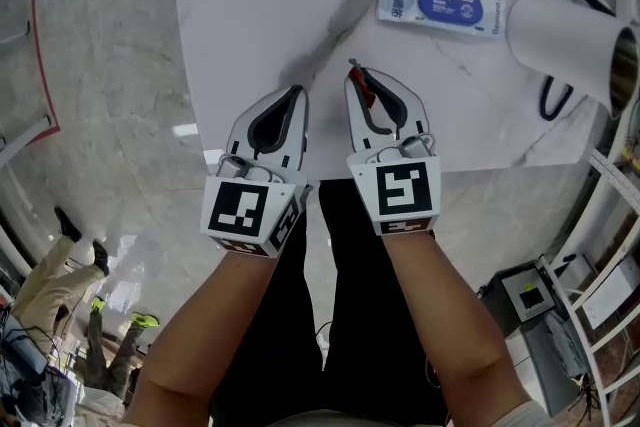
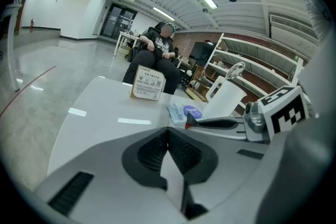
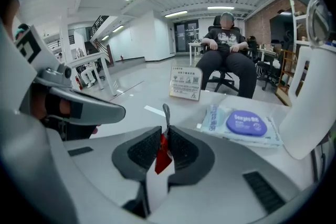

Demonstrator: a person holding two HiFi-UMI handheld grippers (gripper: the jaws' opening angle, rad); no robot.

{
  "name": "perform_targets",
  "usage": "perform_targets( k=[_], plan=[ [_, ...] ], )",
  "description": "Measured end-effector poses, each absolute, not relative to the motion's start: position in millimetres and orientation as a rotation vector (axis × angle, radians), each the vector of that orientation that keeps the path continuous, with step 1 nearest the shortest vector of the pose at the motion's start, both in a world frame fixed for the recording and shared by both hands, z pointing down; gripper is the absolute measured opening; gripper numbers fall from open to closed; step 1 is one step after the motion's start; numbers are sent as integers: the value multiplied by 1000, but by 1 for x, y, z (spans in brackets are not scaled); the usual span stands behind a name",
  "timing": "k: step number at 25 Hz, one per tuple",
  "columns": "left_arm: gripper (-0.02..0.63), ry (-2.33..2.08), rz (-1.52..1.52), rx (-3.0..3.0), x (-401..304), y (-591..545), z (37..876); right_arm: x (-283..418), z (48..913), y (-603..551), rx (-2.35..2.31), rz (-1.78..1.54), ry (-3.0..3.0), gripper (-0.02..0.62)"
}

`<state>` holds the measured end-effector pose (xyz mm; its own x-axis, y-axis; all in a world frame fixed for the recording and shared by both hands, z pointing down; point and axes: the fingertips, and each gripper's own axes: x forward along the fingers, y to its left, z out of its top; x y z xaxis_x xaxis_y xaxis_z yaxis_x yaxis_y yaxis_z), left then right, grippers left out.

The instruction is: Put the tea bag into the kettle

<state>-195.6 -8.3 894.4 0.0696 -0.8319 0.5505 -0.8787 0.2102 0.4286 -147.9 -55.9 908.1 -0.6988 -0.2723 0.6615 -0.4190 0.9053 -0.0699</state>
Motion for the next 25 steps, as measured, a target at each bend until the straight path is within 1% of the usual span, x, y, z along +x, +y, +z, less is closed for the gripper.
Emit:
perform_targets(
  k=[6, 17, 21, 25],
  plan=[
    [8, -1769, 60, 1734, -193, -49, 807, -148, 810, -86, 617, 299, -2476, 54],
    [8, -1760, 19, 1970, -160, -101, 587, -112, 569, -127, 879, 295, -2640, 54],
    [8, -1724, 32, 2088, -141, -109, 504, -95, 494, -122, 902, 237, -2675, 54],
    [8, -1662, 26, 2170, -129, -99, 439, -78, 433, -108, 952, 233, -2677, 54]
  ],
)
